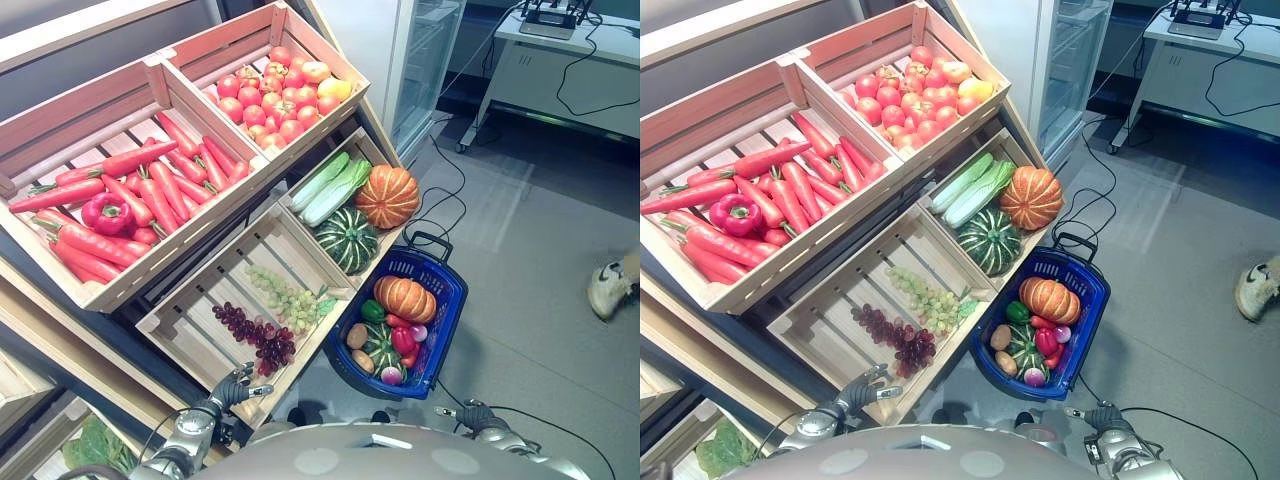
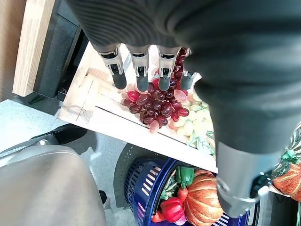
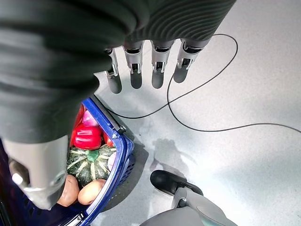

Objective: Pick up fruits and vegetables into the basket

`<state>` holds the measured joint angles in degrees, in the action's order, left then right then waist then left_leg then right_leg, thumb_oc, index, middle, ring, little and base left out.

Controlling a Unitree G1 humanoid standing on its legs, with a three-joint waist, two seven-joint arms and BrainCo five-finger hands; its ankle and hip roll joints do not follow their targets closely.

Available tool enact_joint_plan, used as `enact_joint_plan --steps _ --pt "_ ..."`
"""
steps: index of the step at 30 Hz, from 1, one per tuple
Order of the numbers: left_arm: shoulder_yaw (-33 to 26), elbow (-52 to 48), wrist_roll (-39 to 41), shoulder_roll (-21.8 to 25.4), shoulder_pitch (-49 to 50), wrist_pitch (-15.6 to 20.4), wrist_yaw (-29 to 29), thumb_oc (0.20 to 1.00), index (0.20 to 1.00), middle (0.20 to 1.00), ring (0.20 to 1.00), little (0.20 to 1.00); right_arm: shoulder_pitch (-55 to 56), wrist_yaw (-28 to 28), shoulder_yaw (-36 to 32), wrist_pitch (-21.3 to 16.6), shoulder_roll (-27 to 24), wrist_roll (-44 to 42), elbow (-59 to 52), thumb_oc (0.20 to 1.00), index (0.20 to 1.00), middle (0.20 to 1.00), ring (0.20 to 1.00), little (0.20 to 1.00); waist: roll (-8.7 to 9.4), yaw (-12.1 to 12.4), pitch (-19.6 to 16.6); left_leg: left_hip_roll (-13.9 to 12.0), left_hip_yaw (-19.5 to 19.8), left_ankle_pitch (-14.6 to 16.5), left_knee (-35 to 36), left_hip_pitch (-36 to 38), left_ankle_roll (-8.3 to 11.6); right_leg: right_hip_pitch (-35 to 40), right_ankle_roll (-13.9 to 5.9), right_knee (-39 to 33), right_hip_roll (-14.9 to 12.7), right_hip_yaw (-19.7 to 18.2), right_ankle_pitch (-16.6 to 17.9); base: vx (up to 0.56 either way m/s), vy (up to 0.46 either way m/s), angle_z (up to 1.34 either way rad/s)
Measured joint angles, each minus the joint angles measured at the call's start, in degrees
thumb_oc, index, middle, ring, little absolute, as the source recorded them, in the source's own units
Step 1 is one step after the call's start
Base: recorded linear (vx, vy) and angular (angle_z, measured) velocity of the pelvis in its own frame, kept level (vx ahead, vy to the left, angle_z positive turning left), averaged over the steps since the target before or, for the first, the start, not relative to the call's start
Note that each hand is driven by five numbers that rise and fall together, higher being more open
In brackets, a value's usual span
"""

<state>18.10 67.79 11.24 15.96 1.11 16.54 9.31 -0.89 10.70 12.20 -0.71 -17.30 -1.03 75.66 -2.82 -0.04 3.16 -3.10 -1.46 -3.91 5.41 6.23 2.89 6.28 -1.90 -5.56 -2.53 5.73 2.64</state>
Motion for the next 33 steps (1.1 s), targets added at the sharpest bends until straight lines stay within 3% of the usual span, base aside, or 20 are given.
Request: enact_joint_plan --steps 27,33 --pt "0.0 0.0 0.1 0.0 0.1 0.0 0.0 1.0 1.0 1.0 1.0 1.0 -0.1 0.0 0.0 0.0 0.0 0.0 0.0 1.0 1.0 1.0 1.0 1.0 0.44 0.0 0.3 0.0 0.0 0.0 0.0 0.0 0.02 0.0 -0.05 0.0 0.0 0.0 0.0 0.0 0.0 0.0" --pt "0.4 -0.1 2.4 -0.2 -0.2 0.2 0.0 1.0 1.0 1.0 1.0 1.0 -0.3 0.4 0.0 0.0 0.0 -0.1 0.2 1.0 1.0 1.0 1.0 1.0 0.19 0.0 1.3 0.0 0.0 -0.6 0.0 -3.9 0.01 -4.0 0.02 0.0 0.0 0.0 0.6 -0.07 -0.014 -0.01"
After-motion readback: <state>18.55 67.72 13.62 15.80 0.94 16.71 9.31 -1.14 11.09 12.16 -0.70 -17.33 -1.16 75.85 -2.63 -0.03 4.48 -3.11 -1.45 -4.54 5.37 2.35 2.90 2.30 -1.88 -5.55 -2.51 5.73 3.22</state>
